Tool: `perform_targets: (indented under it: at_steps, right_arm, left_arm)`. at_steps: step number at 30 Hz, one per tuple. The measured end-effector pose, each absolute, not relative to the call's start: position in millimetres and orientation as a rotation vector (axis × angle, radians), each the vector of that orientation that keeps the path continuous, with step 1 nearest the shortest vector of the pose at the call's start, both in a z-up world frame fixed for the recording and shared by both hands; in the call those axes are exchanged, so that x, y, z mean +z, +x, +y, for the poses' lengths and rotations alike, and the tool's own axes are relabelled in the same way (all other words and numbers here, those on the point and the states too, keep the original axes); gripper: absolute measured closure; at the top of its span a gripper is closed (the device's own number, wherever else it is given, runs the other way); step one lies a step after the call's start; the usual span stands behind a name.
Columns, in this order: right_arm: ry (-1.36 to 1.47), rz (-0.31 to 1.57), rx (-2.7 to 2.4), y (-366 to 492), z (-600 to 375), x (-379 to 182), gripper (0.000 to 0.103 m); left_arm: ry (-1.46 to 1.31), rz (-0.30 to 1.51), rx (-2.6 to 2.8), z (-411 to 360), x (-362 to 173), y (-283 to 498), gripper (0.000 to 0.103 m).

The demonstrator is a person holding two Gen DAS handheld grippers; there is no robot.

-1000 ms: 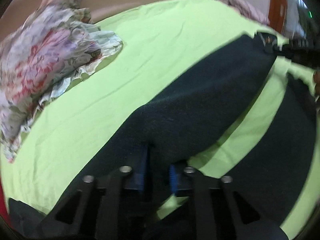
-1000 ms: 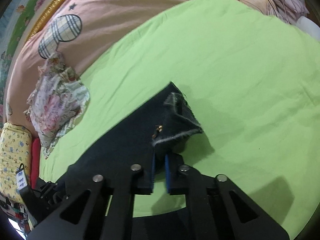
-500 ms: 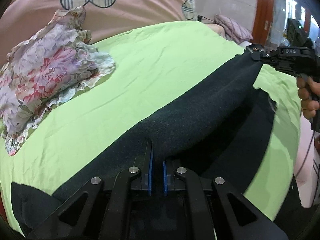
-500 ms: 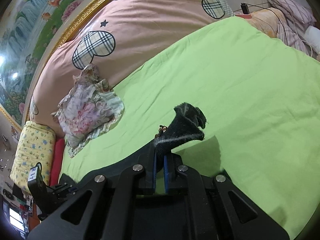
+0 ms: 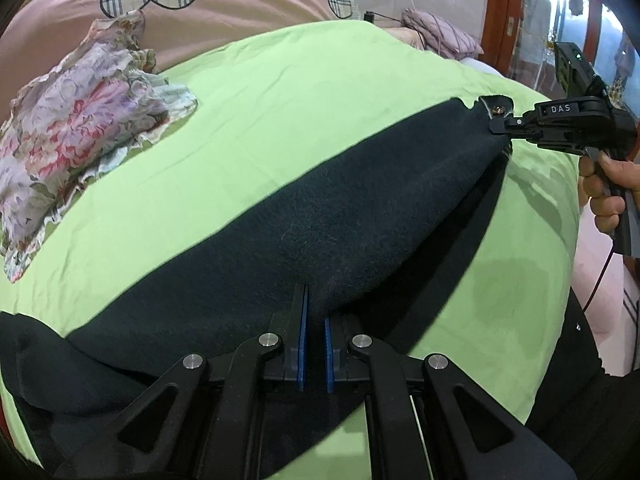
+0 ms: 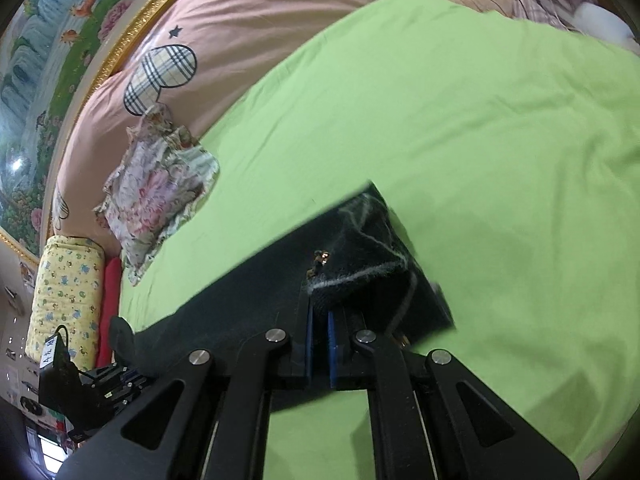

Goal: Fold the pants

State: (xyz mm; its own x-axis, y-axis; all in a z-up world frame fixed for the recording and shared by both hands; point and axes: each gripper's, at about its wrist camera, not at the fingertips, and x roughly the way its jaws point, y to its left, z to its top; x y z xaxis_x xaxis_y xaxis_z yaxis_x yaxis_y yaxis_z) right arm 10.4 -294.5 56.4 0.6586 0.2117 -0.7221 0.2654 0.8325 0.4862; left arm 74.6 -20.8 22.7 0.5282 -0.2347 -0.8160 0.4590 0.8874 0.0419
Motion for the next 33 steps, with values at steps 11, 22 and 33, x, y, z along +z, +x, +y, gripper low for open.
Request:
perform_targets:
  at_steps: [11, 22, 33]
  right_arm:
    - [0.547, 0.916, -0.133, 1.9, -293.0, 38.0, 0.090]
    - [0.416, 0.774, -0.145, -17.7, -263.8, 85.6, 0.064]
    - [0.314, 0.819, 0.149, 15.9, -170.2, 80.2, 0.064]
  left_arm:
    - [0.237, 0.987, -0.402, -18.2, -12.6, 72.9, 0.088]
    - [0.079, 0.925, -0.268, 41.8, 16.2, 46.4, 0.057]
    - [-0.139, 0.897, -0.001, 138.7, 40.5, 56.9, 0.038]
